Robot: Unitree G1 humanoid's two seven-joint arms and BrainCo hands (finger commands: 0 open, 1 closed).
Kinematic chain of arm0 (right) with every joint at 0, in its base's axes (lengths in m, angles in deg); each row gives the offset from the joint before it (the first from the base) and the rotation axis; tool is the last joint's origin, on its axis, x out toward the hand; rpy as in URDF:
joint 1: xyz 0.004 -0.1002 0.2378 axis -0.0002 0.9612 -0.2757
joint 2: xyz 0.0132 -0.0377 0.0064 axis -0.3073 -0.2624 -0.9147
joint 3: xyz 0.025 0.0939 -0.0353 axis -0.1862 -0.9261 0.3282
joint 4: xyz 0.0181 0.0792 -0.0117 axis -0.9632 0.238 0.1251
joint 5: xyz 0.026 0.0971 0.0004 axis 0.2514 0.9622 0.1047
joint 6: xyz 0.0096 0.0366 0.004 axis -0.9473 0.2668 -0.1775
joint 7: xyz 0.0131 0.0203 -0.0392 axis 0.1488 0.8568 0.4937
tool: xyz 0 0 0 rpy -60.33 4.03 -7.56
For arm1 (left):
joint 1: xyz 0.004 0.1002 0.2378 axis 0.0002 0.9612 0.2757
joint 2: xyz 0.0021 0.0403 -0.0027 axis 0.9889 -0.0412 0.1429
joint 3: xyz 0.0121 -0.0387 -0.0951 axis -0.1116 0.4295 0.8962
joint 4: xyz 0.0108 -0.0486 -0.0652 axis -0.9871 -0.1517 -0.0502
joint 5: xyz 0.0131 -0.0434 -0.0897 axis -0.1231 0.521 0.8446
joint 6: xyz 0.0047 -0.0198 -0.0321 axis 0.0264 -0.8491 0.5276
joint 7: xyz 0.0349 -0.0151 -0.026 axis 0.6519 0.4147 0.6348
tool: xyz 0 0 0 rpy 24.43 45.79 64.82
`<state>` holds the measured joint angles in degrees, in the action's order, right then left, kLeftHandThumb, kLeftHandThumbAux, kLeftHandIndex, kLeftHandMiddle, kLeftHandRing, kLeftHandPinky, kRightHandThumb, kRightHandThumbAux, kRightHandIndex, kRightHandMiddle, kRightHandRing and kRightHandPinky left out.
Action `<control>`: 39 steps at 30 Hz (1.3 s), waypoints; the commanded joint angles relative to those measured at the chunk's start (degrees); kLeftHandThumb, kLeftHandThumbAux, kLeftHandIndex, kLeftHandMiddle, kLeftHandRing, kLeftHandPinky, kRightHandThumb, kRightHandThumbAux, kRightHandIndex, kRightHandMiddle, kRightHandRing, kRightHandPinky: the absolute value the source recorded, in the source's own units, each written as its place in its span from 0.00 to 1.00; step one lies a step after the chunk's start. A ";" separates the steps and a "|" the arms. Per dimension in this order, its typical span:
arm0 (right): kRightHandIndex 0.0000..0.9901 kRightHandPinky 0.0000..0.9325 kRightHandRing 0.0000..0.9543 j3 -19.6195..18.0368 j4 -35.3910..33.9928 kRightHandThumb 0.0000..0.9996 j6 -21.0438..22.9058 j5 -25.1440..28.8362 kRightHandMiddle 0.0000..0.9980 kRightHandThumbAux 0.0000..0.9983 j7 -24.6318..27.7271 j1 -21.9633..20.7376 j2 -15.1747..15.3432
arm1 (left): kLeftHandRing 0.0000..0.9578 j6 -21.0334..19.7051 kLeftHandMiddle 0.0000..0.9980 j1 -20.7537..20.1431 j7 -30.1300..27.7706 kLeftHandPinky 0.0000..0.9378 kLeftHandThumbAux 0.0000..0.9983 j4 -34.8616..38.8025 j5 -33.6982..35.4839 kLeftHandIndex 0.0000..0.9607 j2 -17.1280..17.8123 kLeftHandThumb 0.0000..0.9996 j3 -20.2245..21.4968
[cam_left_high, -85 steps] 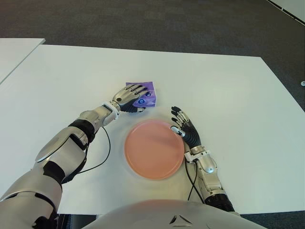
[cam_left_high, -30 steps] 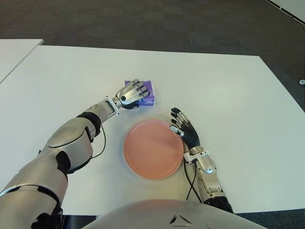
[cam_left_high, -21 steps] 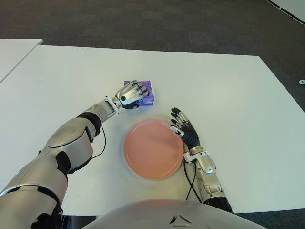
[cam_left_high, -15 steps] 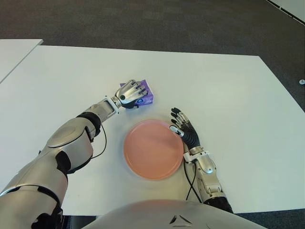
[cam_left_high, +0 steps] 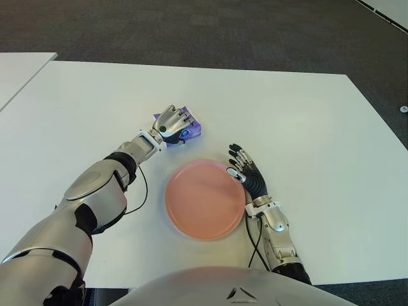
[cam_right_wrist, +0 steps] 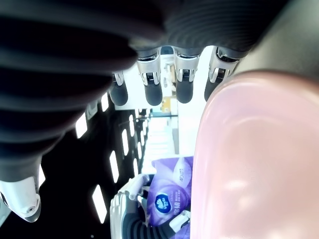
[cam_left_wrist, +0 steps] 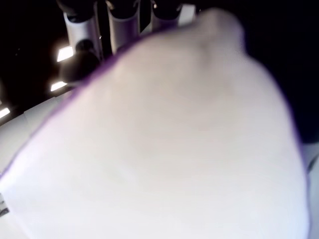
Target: Put the tissue paper into the plate.
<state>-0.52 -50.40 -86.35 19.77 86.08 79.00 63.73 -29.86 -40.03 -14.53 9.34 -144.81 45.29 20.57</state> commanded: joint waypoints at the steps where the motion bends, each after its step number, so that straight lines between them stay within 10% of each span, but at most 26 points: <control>1: 0.00 0.00 0.00 0.29 4.09 0.00 2.78 -0.55 0.00 0.56 -0.36 2.64 -0.08 | 0.87 4.64 0.84 5.29 -3.34 0.90 0.70 -1.70 1.25 0.46 -0.08 0.73 1.33; 39: 0.00 0.00 0.00 -0.10 7.94 0.00 1.44 -0.17 0.00 0.54 0.16 -0.52 0.03 | 0.88 18.58 0.85 1.58 -6.30 0.88 0.70 8.63 12.87 0.46 7.91 0.75 18.67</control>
<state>-0.65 -46.99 -87.73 19.77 85.96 75.58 63.52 -12.78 -37.63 -19.17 14.59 -133.76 50.97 36.72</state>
